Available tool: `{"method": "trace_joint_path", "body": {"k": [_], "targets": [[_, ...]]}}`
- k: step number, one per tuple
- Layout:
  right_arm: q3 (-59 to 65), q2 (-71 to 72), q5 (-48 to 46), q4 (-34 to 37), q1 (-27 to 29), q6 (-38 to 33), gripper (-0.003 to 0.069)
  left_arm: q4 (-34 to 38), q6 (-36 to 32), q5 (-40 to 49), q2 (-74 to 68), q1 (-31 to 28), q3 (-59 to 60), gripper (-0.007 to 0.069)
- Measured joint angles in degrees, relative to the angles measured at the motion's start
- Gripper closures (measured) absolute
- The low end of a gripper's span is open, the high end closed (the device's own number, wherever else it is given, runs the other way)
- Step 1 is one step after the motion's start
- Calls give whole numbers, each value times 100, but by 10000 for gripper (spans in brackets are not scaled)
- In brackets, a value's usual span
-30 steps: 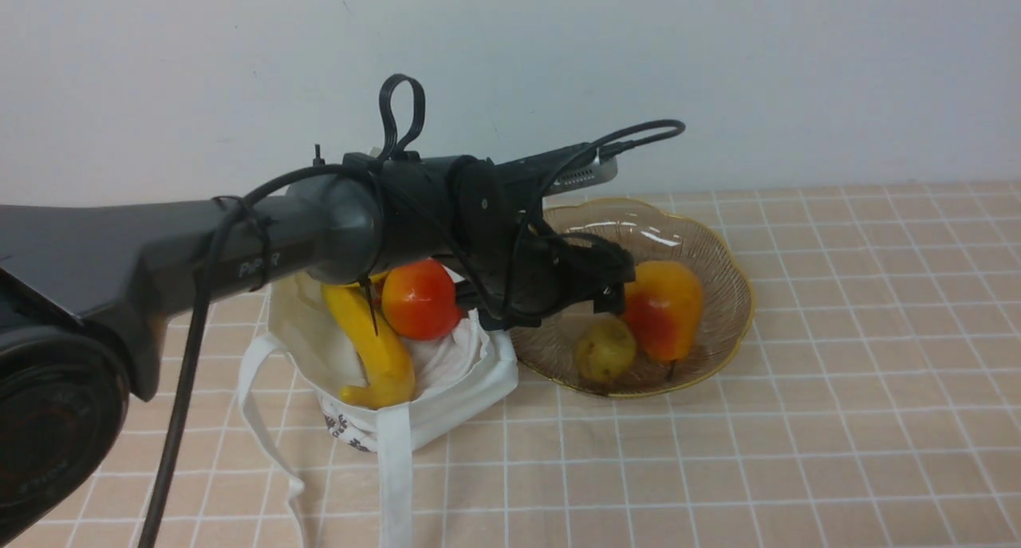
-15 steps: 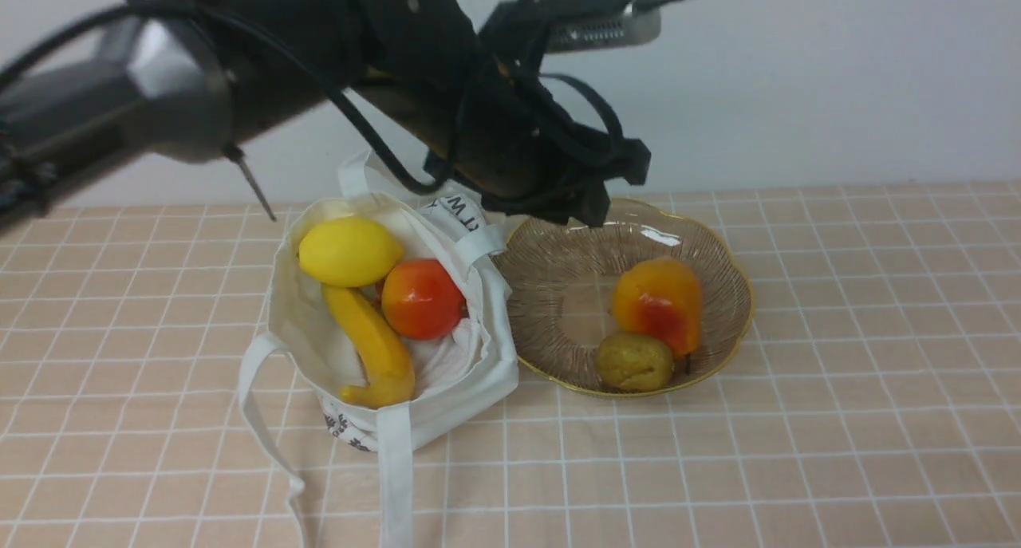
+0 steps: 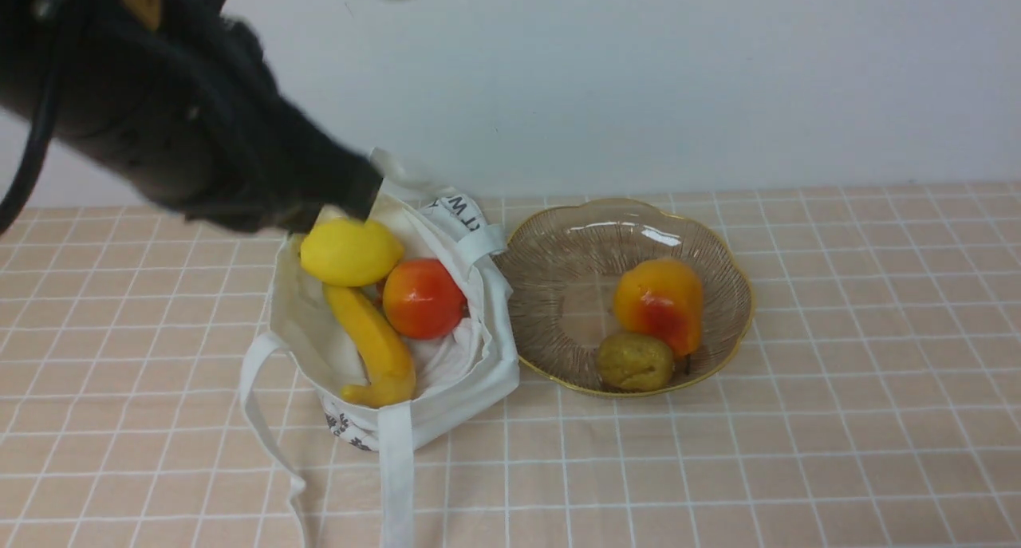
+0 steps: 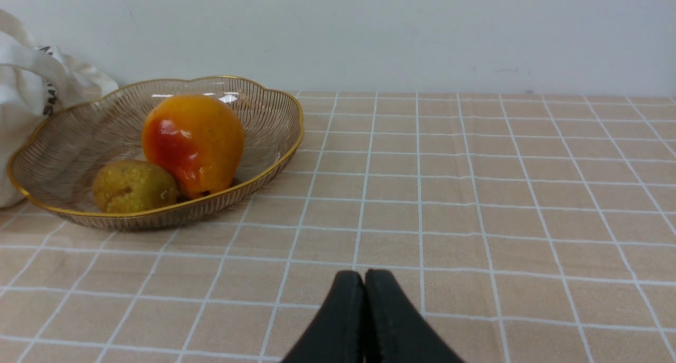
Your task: Take the fruit out of the bag on the brown coffee tablecloth and place them on the plate.
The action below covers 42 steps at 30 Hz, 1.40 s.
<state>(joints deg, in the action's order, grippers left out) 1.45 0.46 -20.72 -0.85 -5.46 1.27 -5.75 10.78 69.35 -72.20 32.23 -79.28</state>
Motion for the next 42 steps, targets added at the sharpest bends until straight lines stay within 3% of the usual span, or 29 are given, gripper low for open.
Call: {"method": "trace_joint_path", "body": {"k": [2, 7, 11, 23, 34, 42], "targets": [[0, 0, 0, 0, 0, 0, 673, 47, 67, -306, 330, 0, 585, 632], [0, 0, 0, 0, 0, 0, 673, 87, 618, -2814, 1896, 0, 3268, 632], [0, 0, 0, 0, 0, 0, 673, 87, 734, -3826, 2579, 0, 4343, 632], [0, 0, 0, 0, 0, 0, 673, 23, 768, -3980, 2900, 0, 5339, 632], [0, 0, -7, 0, 0, 0, 673, -863, 768, -4004, 3849, -70, 5943, 632], [0, 0, -7, 0, 0, 0, 673, -590, 428, -5164, 5948, -1642, 7221, 632]]}}
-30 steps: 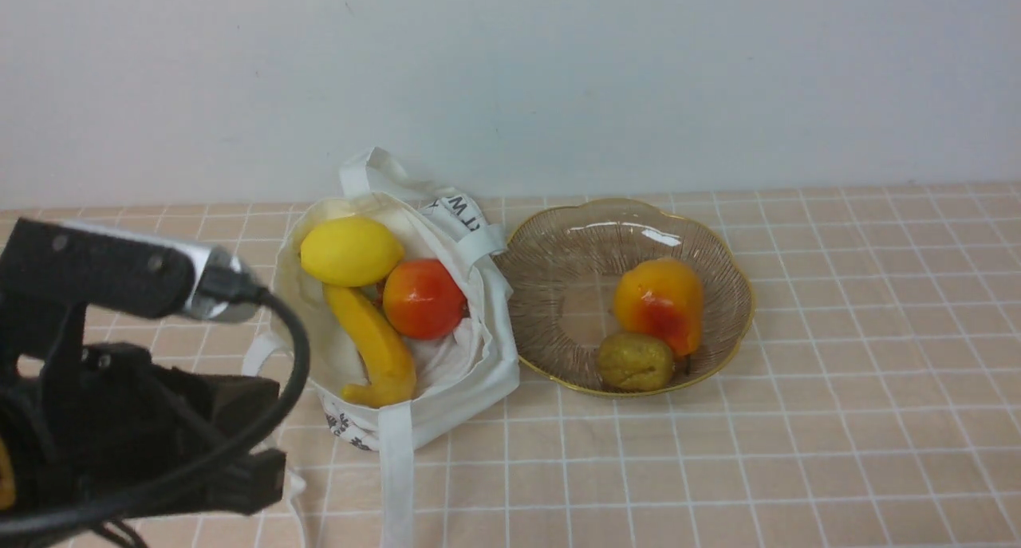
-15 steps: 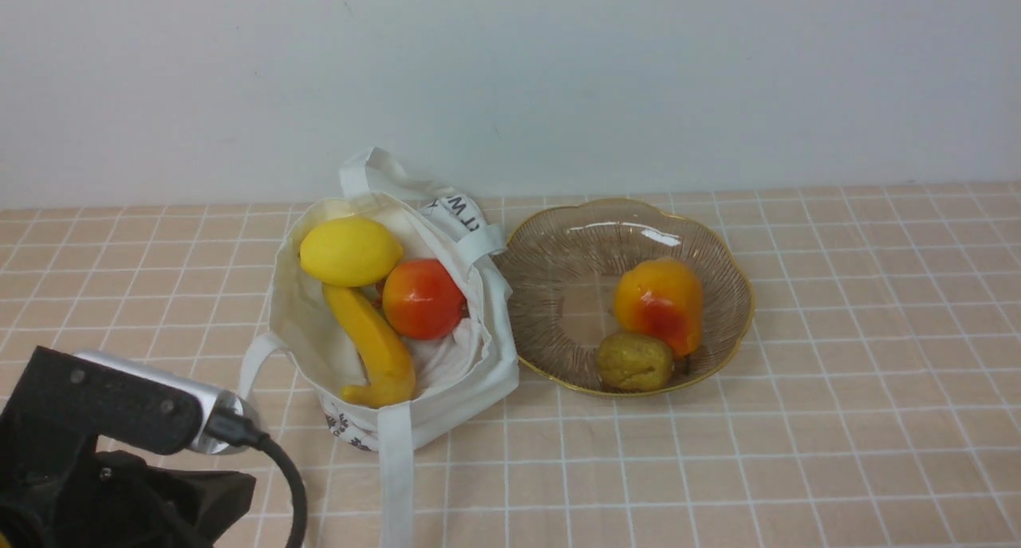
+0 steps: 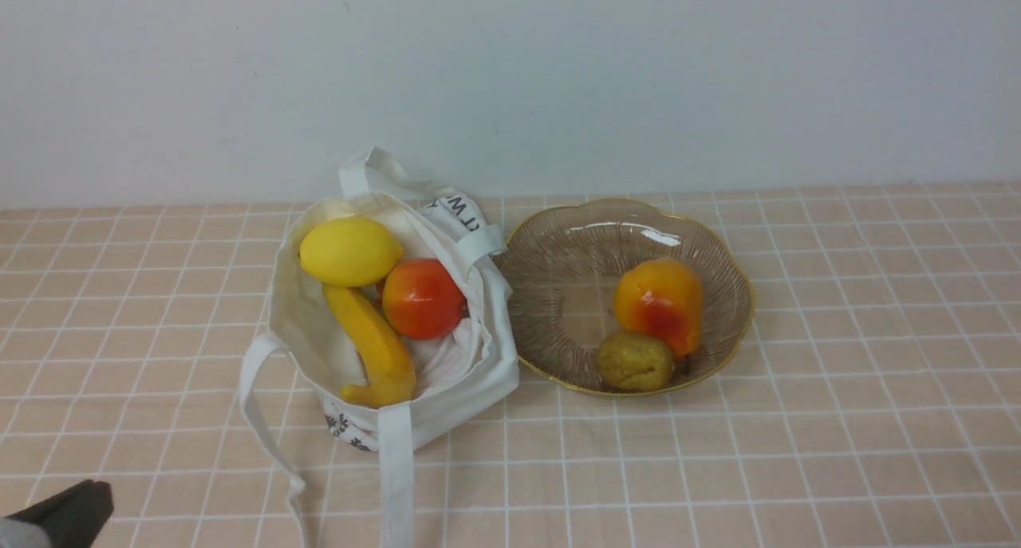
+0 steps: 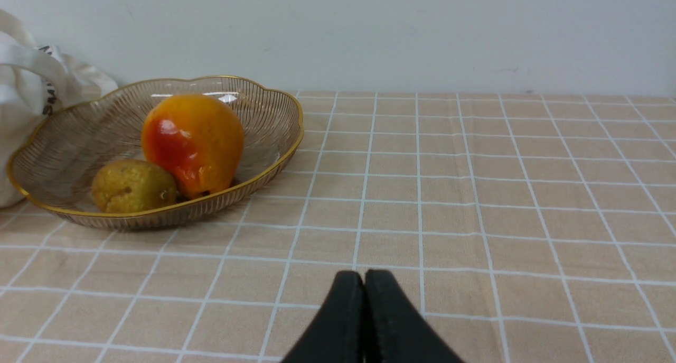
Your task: Take the fruit out of the bag on the brown coffee tablecloth and place them on the plate.
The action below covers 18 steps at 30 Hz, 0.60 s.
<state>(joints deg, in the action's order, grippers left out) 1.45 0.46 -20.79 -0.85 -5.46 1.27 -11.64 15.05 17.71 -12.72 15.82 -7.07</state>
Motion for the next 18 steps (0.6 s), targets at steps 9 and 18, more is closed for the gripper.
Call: {"method": "trace_joint_path", "body": {"k": [9, 18], "targets": [[0, 0, 0, 0, 0, 0, 673, 761, -752, -13, 1309, -1360, 862, 632], [0, 0, 0, 0, 0, 0, 673, 1007, -1038, 379, 1331, -1341, 868, 632]]}}
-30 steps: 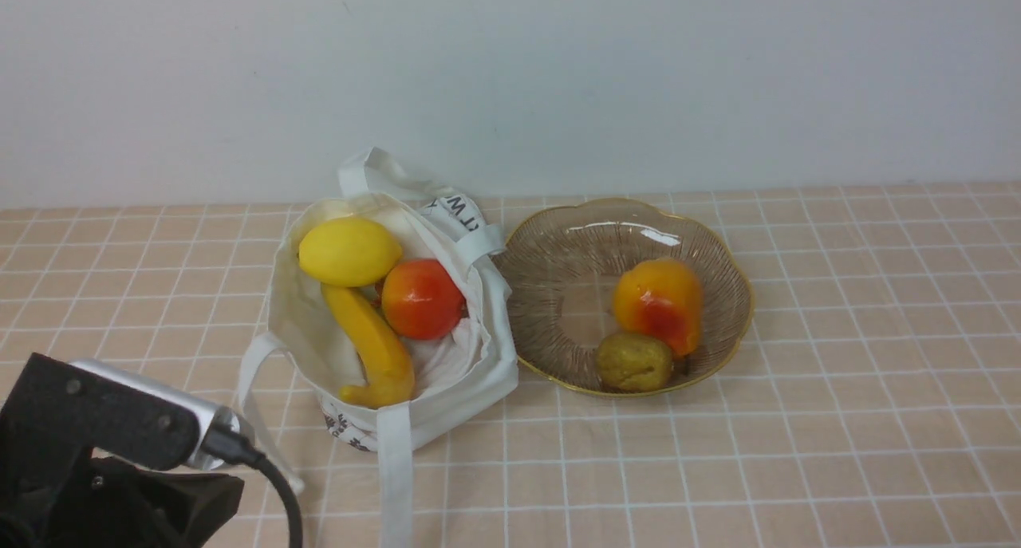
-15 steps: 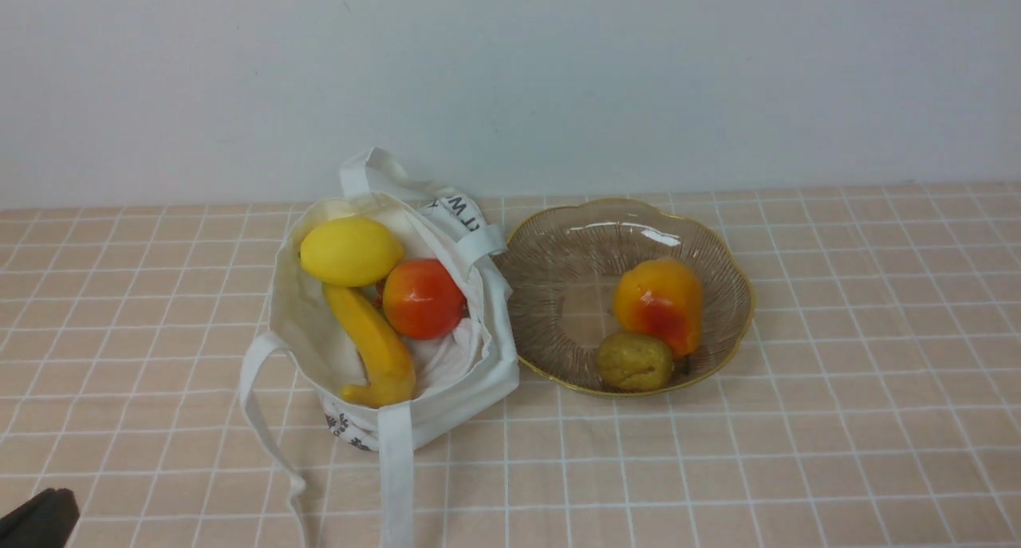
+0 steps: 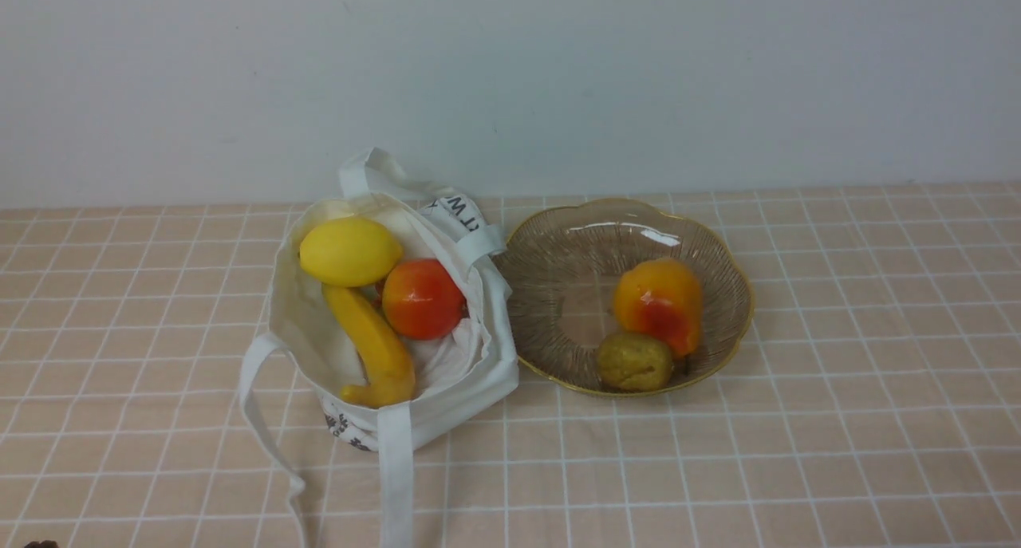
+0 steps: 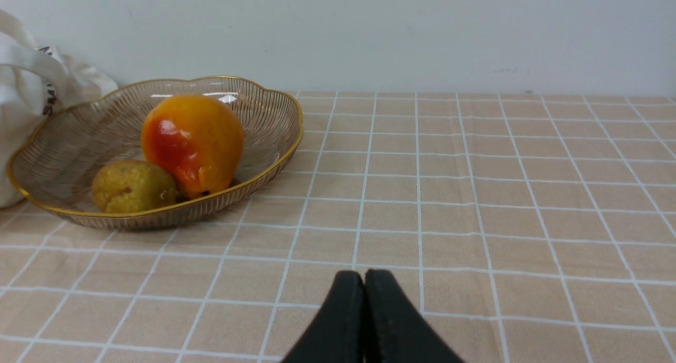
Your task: Take the fruit out of the bag on the brown coffee tablecloth and place them on the plate.
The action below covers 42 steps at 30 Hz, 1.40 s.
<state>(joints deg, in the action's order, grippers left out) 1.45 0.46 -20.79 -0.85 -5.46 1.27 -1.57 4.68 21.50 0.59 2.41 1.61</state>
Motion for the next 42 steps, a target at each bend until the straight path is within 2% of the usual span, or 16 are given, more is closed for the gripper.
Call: {"method": "trace_joint_path", "body": {"k": [6, 42], "targets": [[0, 0, 0, 0, 0, 0, 673, 12, -135, 14, 0, 368, 0, 632], [0, 0, 0, 0, 0, 0, 673, 22, -142, 14, 0, 368, 0, 632]]}}
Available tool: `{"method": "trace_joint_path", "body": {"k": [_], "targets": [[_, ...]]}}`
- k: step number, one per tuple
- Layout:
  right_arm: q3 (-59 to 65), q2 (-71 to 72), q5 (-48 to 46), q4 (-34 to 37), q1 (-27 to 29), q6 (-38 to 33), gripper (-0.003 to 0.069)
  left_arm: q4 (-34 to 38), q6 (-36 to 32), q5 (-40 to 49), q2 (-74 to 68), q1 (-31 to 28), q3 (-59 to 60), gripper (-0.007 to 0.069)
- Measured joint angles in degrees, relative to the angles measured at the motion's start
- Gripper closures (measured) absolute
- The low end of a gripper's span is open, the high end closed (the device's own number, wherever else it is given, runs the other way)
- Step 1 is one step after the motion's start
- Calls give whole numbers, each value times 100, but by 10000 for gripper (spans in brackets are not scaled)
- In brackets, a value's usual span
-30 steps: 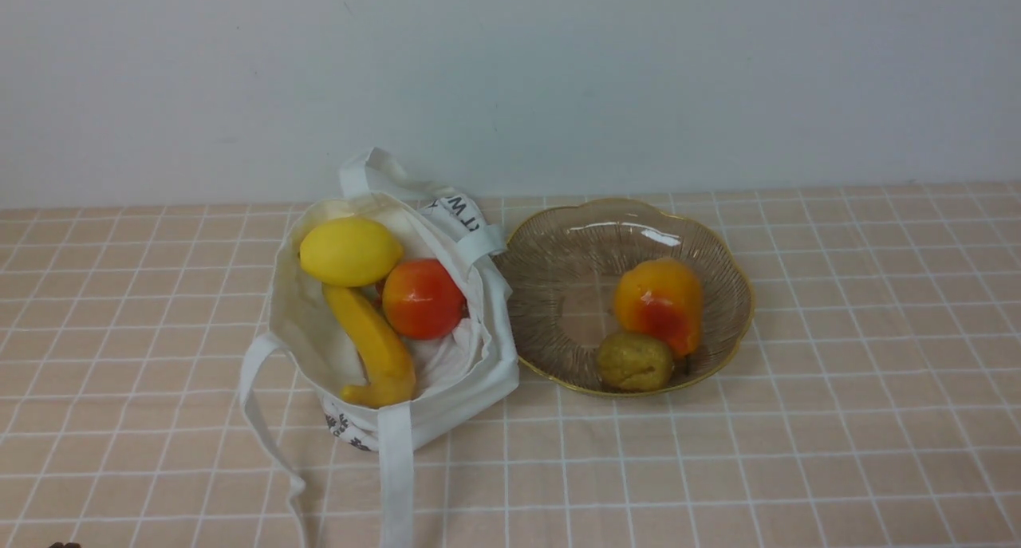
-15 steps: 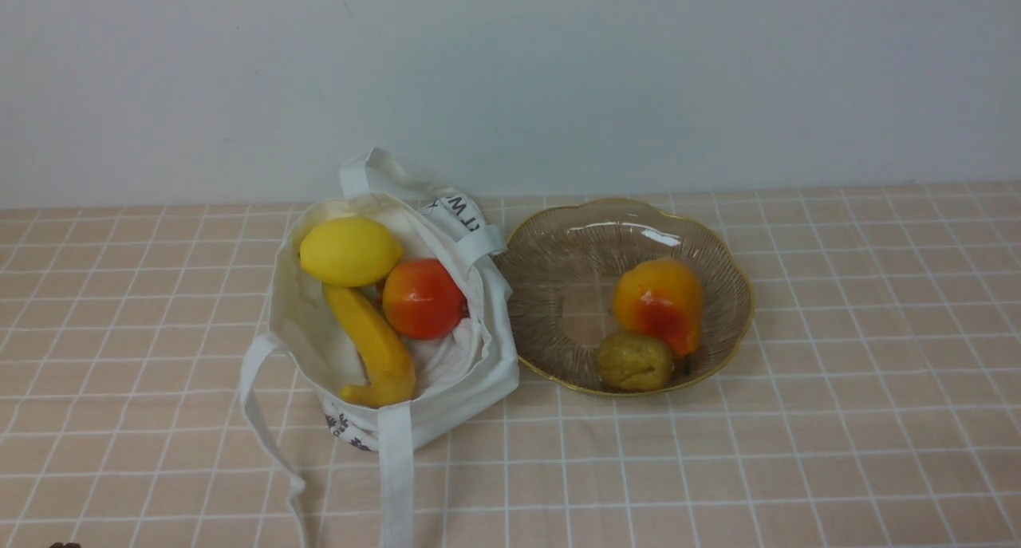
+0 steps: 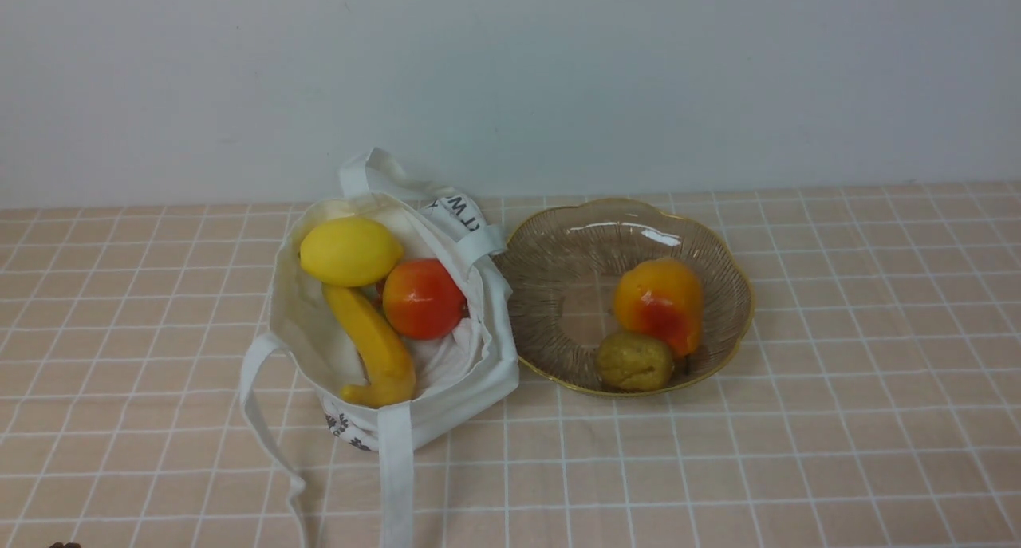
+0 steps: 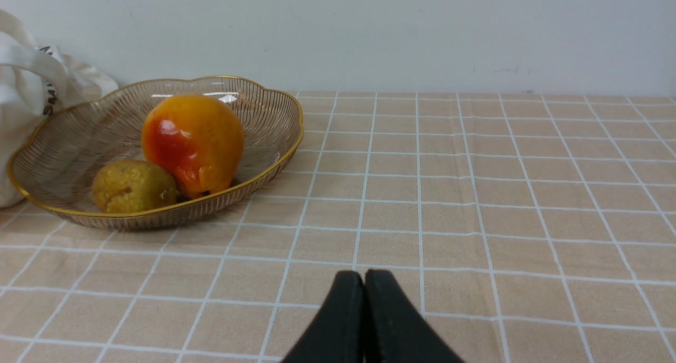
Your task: Take the fruit out of the bag on the brown coffee tablecloth and place them on the plate.
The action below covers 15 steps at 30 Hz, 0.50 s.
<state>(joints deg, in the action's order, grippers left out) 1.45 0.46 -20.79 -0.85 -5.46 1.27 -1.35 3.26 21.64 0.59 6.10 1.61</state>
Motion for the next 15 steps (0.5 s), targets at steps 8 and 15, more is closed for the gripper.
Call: {"method": "trace_joint_path", "body": {"k": [8, 15], "targets": [[0, 0, 0, 0, 0, 0, 673, 0, 0, 0, 0, 0, 0, 632], [0, 0, 0, 0, 0, 0, 673, 0, 0, 0, 0, 0, 0, 632]]}}
